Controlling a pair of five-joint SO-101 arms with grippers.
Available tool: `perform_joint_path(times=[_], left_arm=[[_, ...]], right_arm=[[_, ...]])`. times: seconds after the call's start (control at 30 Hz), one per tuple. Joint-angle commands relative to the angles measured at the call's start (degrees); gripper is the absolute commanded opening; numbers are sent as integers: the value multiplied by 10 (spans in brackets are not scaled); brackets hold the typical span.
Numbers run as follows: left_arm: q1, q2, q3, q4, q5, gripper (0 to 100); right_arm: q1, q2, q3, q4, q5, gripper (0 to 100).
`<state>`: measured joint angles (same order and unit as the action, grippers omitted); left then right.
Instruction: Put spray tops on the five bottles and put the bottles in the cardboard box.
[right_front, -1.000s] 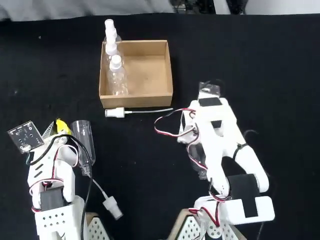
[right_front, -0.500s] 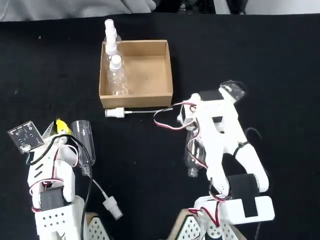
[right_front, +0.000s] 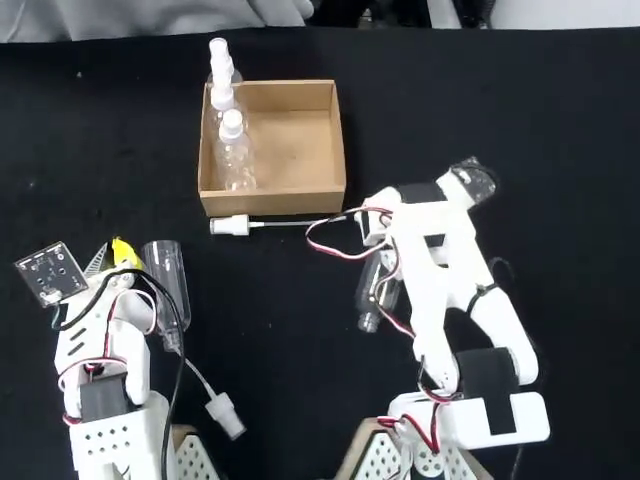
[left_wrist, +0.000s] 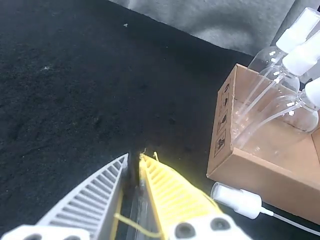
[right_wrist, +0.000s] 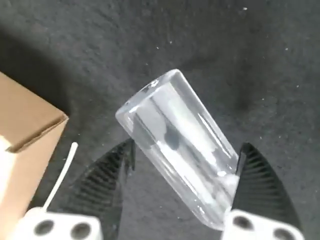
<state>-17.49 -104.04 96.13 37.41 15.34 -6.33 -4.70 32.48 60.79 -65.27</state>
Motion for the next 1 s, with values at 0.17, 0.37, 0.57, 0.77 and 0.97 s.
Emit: perform_joint_path(times=[0.17,0.37,0.57,0.77,0.97], left_arm=[[-5,-5,13,-8,1,30],[-5,-5,13,-8,1,30],[-5,-5,13,-8,1,30],[-5,-5,13,-8,1,30],[-5,-5,13,-8,1,30]], right_arm=[[11,5,25,-11,115,283],[11,5,39,-11,168,279],[14,5,39,-13,149,224],[15,5,36,-37,127,67],[16,4,29,-47,57,64]])
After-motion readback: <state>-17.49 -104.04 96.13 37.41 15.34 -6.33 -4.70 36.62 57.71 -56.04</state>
